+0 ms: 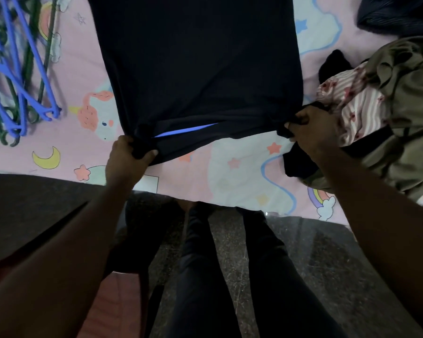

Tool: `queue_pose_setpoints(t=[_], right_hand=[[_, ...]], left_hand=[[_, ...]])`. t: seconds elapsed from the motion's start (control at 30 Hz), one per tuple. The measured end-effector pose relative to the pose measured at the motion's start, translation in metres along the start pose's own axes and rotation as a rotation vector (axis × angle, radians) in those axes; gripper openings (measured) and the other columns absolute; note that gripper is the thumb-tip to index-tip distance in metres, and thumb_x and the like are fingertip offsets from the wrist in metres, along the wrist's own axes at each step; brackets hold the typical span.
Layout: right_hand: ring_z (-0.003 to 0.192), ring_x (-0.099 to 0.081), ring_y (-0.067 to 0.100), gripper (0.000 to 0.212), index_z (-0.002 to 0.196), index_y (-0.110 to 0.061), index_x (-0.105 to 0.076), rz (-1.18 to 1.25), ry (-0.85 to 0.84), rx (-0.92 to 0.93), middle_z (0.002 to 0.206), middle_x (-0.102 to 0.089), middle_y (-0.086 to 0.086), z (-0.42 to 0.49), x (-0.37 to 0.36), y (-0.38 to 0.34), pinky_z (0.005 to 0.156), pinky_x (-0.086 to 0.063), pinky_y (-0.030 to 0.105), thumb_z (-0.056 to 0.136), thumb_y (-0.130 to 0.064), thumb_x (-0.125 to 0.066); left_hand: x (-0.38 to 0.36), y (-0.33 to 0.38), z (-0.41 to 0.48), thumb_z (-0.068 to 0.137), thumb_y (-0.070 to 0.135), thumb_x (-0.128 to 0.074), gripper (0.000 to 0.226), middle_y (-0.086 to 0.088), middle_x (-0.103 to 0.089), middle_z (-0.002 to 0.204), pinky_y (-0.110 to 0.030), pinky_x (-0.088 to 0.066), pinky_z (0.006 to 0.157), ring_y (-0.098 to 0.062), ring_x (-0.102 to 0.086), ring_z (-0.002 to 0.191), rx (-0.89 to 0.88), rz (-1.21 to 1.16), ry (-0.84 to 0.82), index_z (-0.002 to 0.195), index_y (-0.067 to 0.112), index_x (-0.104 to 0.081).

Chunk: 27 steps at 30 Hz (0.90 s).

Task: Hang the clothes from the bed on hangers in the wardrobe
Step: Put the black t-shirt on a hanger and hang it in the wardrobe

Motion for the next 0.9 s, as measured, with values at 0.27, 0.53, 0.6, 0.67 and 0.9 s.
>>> queue_pose_setpoints(t=[0.27,0.53,0.6,0.67,0.9], right_hand=[[0.075,-0.058,0.033,0.030,0.074,-0.001,-0.054,-0.137,0.256,0.084,0.078,-0.061,0.022,-0.008,0.005,-0.006,0.065,-0.030,0.032,0.091,-0.025,-0.057],[0.104,-0.061,0.034,0.036,0.114,-0.006,-0.060,-0.081,0.241,0.087,0.110,-0.067,0.019,-0.010,0.008,-0.007,0.092,-0.044,0.036,0.082,-0.003,-0.044],[0.107,-0.060,0.036,0.043,0.109,-0.005,-0.068,-0.144,0.166,0.117,0.110,-0.068,0.018,-0.008,0.004,-0.007,0.096,-0.044,0.037,0.077,-0.013,-0.040],[0.104,-0.061,0.036,0.041,0.103,-0.005,-0.070,-0.169,0.130,0.095,0.106,-0.069,0.017,-0.005,0.003,-0.006,0.095,-0.045,0.038,0.076,-0.020,-0.043],[0.105,-0.060,0.036,0.019,0.100,-0.005,-0.061,-0.214,0.083,0.013,0.108,-0.064,0.019,0.000,0.003,-0.003,0.091,-0.044,0.038,0.081,-0.007,-0.064]], left_hand=[[0.008,0.000,0.010,0.093,0.016,-0.049,0.023,-0.016,-0.066,0.104,-0.030,-0.042,0.073,-0.033,-0.061,0.095,0.094,-0.058,0.198,0.107,0.002,-0.061],[-0.003,-0.027,0.001,0.087,0.020,-0.060,0.040,-0.014,-0.064,0.111,-0.036,-0.049,0.081,-0.031,-0.061,0.099,0.125,-0.153,0.143,0.123,0.009,-0.048],[-0.007,-0.027,0.006,0.087,0.027,-0.063,0.043,-0.013,-0.061,0.118,-0.041,-0.049,0.088,-0.030,-0.059,0.106,0.096,-0.083,0.127,0.125,0.009,-0.050],[-0.004,-0.029,0.012,0.092,0.018,-0.054,0.030,-0.017,-0.062,0.115,-0.040,-0.047,0.087,-0.034,-0.059,0.106,0.151,-0.079,0.191,0.120,0.006,-0.054],[-0.005,-0.035,0.014,0.088,-0.001,-0.051,0.032,-0.019,-0.063,0.112,-0.046,-0.052,0.087,-0.037,-0.060,0.100,0.109,-0.088,0.098,0.120,0.003,-0.052]])
Point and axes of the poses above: each hand's wrist, its own z-axis towards the middle knuckle, its own x-axis out of the back of the hand, y = z × x, the point moved 4 cm from there along z, towards the middle knuckle
